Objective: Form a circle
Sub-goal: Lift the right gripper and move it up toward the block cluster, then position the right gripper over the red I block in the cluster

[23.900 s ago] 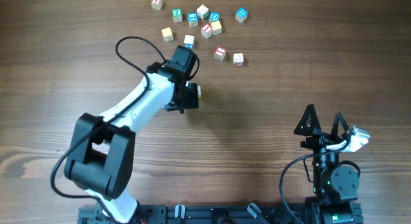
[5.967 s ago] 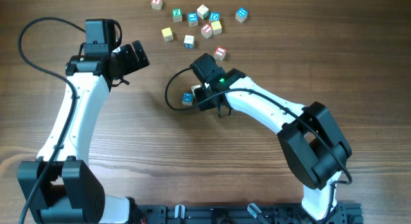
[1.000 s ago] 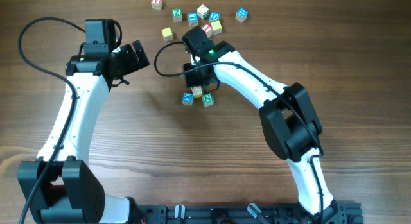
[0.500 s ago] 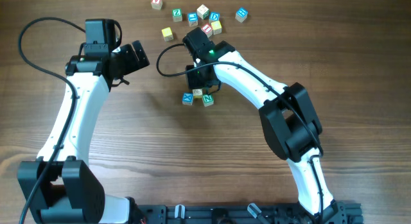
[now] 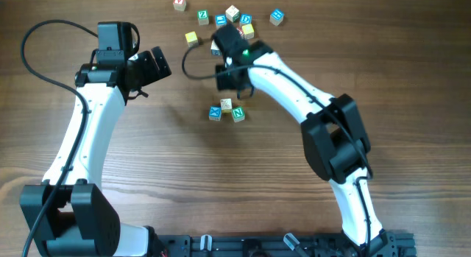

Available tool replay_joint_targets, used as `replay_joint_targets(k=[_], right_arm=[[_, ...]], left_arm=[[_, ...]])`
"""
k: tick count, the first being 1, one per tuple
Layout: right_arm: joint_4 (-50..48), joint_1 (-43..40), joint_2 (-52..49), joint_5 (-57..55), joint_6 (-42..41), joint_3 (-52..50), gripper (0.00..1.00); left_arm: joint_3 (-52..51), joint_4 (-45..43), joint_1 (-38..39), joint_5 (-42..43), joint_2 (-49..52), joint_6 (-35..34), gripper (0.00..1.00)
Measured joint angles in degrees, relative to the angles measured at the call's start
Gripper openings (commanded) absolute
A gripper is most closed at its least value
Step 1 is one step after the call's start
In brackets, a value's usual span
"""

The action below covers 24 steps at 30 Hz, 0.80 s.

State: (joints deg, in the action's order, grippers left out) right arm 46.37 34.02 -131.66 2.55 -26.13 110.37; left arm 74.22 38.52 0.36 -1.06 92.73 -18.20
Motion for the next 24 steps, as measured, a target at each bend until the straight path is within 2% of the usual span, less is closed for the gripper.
replay_joint_targets(k=[1,2,4,5,12,21,24], right_arm=[[0.0,-0.7,0.0,-0.1,0.2,2.5,0.28],[-0.2,-1.5,0.0,-0.2,0.3,5.2,0.37],[-1.7,-3.4,0.0,-1.0,0.6,8.9,0.64],[-2.0,-4.4,0.0,-1.3,0.9,9.5,0.67],[-2.7,-10.1,-0.2,-2.4,6.0,6.6,0.73],[-4.5,-10.2,-7.1,-2.4,-0.3,4.7,0.71],[-5.7,-9.9,-8.3,-2.8,-1.4,4.5,0.66]], left_arm=[[0.0,0.0,0.0,0.0,0.0,0.0,1.0],[0.0,0.0,0.0,0.0,0.0,0.0,1.0],[0.0,0.0,0.0,0.0,0.0,0.0,1.0],[0.0,0.0,0.0,0.0,0.0,0.0,1.0],[0.0,0.0,0.0,0.0,0.0,0.0,1.0],[0.0,0.0,0.0,0.0,0.0,0.0,1.0],[0.0,0.0,0.0,0.0,0.0,0.0,1.0]])
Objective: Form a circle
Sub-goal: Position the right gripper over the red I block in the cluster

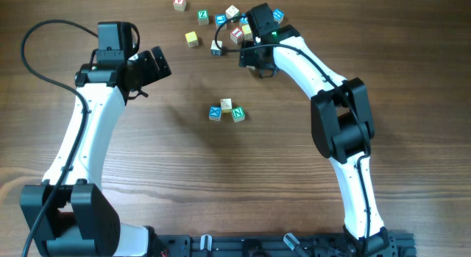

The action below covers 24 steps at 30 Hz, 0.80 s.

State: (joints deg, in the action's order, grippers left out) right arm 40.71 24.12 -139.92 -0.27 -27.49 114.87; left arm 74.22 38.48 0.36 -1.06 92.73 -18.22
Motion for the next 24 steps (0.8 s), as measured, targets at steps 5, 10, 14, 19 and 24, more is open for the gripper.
replay_joint_targets(k=[5,10,14,19,24], right_arm=[[-0.1,0.3,-0.1,-1.7,-2.7,0.0,0.44],[-0.1,0.3,-0.1,-2.8,-4.6,0.0,0.38],[-0.1,0.3,-0.1,-3.0,-4.9,0.0,0.48],[0.0,0.3,-0.1,-4.7,-4.2,0.0,0.46],[-0.5,0.3,-0.1,-5.4,-2.3,0.0,0.27]], left_arm=[[0.0,0.1,0.0,0.0,0.0,0.0,1.0],[0.0,0.1,0.0,0.0,0.0,0.0,1.0],[0.0,0.1,0.0,0.0,0.0,0.0,1.0],[0.0,0.0,0.0,0.0,0.0,0.0,1.0],[0.0,0.0,0.0,0.0,0.0,0.0,1.0]])
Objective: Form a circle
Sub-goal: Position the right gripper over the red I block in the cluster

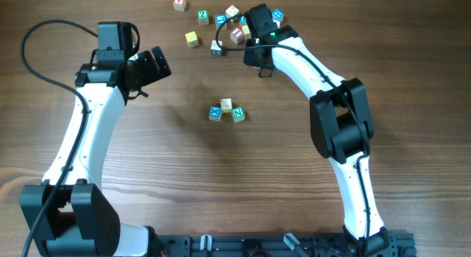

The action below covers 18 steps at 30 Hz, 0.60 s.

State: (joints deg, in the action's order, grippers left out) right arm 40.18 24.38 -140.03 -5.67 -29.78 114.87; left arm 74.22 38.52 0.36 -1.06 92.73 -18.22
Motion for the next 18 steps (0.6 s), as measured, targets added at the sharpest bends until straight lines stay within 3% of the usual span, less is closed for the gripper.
replay_joint_targets(k=[7,12,18], right_arm=[[0.0,0.0,0.1,-0.4,0.7,0.0,0.29],[0.0,0.0,0.1,-0.4,1.0,0.0,0.45],[0.0,0.0,0.1,-0.6,1.4,0.0,0.47]], left_arm=[[0.0,0.0,0.0,0.0,0.0,0.0,1.0],[0.0,0.0,0.0,0.0,0.0,0.0,1.0],[0.0,0.0,0.0,0.0,0.0,0.0,1.0]])
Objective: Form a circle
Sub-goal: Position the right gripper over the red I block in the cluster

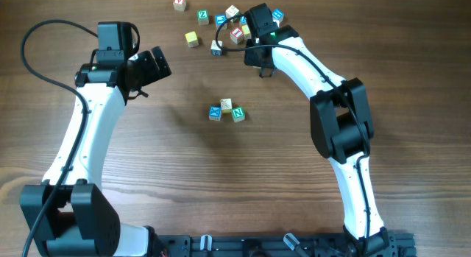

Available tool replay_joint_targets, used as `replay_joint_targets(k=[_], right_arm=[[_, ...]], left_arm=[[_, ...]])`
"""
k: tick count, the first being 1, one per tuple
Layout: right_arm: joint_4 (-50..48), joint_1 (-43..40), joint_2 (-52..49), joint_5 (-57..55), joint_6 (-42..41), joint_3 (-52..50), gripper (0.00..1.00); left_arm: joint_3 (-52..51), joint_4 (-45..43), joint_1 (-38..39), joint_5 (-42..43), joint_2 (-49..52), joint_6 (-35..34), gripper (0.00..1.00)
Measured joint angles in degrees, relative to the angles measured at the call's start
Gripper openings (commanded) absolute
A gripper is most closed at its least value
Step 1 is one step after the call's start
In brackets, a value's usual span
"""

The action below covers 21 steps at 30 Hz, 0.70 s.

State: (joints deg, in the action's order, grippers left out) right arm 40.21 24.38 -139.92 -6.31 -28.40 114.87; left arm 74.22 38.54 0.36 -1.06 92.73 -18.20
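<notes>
Three blocks sit together mid-table: a blue one, a cream one and a green one. More loose blocks lie in a scatter at the far edge. Among them are a red block, a yellow block, a green block and a blue block. My right gripper reaches into this scatter, its tip against the red block, and its jaws are hidden under the wrist. My left gripper hovers over bare table at the left, holding nothing I can see.
A red-and-white block lies apart at the far left of the scatter. A dark cable loop hangs off the right wrist beside a small dark block. The right forearm spans the table's right half.
At first my right gripper hung just above the three blocks mid-table. By the following moment it had gone to the scatter at the far edge, beside the red block. It then shifted slightly there and has held still. The left arm never moved.
</notes>
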Motion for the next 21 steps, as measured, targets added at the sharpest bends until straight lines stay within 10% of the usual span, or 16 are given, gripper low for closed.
replay_joint_targets(k=[21], right_arm=[[0.0,0.0,2.0,-0.2,1.3,0.0,0.33]], left_arm=[[0.0,0.0,0.0,0.0,0.0,0.0,1.0]])
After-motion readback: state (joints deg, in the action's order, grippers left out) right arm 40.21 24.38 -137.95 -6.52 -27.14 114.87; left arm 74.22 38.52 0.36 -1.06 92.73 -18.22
